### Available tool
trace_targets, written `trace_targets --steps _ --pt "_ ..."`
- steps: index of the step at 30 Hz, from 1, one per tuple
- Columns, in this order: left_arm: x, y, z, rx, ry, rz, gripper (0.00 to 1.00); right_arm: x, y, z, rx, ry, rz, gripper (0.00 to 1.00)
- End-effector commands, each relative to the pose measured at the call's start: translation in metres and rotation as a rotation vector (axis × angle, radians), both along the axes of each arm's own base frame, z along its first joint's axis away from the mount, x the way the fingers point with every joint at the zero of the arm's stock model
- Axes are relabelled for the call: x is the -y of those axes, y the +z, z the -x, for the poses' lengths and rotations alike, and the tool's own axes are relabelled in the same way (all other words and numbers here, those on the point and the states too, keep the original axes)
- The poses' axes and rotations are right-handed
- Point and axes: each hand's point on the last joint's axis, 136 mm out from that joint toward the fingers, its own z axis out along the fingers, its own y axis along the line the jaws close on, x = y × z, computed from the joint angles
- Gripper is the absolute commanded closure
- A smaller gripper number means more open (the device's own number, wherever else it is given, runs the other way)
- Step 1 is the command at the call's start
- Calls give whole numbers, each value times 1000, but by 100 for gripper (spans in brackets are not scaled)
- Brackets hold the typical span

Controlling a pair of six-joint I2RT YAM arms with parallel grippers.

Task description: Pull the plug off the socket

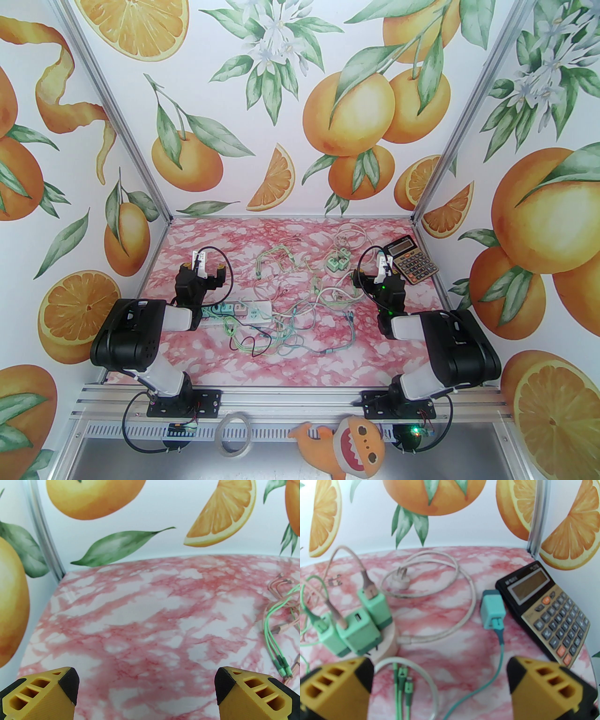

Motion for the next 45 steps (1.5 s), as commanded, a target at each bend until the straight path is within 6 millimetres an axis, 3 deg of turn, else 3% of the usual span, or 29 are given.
trace_targets --steps 1,24,29,34,37,41,45 --pt "7 0 0 1 -26 -9 0 -4 9 -3 33 15 -5 0" --pt "9 4 -2 0 -61 9 0 -4 10 -4 33 15 -6 0" --pt "-2 31 -15 -108 7 9 0 -1 14 -1 53 -6 -6 0" --pt "-17 80 -19 -150 117 74 0 19 41 13 87 -151 11 0" --pt "-21 110 -17 -182 165 193 0 38 57 21 16 -279 -59 0" --pt "-40 117 -2 -309 316 365 0 60 78 34 -1 -471 -282 0" --pt "-42 116 11 -393 342 421 0 32 95 25 -22 -275 -302 0"
